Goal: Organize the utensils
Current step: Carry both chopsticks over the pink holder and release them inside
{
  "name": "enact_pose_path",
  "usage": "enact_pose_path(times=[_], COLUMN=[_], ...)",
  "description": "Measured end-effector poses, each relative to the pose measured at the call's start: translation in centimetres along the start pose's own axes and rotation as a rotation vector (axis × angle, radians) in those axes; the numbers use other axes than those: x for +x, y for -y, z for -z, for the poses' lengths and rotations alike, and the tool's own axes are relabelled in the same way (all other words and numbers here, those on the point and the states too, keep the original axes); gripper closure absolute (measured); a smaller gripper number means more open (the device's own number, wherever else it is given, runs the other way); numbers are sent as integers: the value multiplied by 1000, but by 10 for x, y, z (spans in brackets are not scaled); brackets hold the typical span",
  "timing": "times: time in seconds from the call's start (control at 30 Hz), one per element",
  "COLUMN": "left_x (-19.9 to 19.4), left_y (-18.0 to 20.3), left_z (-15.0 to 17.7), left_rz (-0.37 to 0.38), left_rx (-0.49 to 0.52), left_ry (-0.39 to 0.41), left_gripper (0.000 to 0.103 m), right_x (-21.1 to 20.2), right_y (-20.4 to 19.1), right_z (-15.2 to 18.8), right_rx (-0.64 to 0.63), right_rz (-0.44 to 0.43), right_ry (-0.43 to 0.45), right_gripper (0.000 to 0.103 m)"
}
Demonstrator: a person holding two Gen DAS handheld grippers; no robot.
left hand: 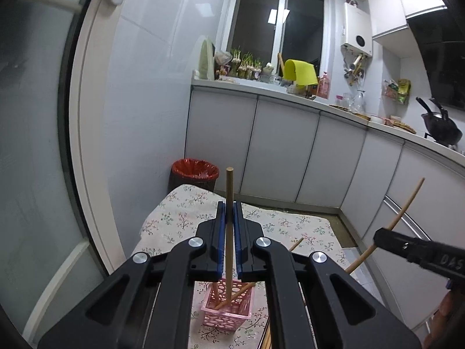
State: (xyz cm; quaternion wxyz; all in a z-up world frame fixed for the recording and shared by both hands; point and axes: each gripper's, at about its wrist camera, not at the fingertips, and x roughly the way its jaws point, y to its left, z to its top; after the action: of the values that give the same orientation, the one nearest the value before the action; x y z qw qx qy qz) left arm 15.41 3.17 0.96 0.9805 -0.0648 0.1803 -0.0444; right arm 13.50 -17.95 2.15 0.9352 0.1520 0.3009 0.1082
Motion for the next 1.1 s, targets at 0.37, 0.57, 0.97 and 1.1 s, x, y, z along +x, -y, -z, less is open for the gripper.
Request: enact_pose_path(times=[0.37, 0.57, 0.97, 1.1], left_x=[58, 78, 85, 75], left_y=[-20, -27, -31, -31], left_z=[23, 33, 34, 30], left_rz=[-40, -41, -29, -19], left_rx=[-54, -92, -111, -124], left_ry=[-147, -217, -227, -214], left_gripper=[97, 97, 95, 57], right_x=[48, 81, 128, 122], right_y=[-4, 2, 1, 4], right_z=[2, 7, 24, 21], right_rx=[51, 65, 66, 86], right_rz=[-65, -21, -2, -16], right_ry=[30, -27, -135, -129], right_gripper=[98, 98, 95, 76])
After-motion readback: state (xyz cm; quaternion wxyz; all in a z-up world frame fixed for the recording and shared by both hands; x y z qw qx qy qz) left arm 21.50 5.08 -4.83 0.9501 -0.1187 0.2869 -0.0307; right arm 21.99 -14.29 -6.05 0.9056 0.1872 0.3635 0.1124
